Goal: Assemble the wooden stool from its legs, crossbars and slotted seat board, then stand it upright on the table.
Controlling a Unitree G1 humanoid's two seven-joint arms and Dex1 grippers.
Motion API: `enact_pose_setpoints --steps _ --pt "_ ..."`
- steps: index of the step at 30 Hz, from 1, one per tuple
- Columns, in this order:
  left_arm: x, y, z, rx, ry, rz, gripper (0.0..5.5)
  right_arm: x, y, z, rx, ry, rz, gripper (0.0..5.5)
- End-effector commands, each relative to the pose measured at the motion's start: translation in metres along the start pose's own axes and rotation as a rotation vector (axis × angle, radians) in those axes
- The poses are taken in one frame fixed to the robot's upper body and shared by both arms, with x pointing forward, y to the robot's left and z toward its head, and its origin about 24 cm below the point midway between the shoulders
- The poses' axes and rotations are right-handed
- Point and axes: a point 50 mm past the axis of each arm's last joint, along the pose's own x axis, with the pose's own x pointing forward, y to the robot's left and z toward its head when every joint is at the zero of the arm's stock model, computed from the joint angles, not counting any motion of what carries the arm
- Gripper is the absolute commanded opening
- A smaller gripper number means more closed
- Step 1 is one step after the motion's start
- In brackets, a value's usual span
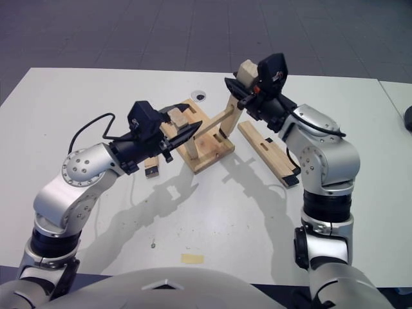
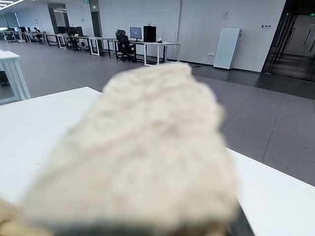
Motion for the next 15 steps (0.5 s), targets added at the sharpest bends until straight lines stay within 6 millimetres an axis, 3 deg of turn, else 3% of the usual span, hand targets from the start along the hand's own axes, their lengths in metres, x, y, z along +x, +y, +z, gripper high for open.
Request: enact_pose_setpoints --steps 1,6,15 --pt "-0.002 -0.003 -0.038 -0.087 0.196 0.009 2.03 0.005 0.021 0.005 0.016 -0.046 0.152 1.00" --pt "-0.002 -0.003 -0.039 -0.087 0.201 0.013 2.03 0.008 0.020 0.000 0.204 -0.053 0.153 1.00" --pt "-0.001 -0.003 -0.041 -0.085 0.207 0.015 2.03 0.008 0.014 -0.019 0.305 0.142 0.137 1.00"
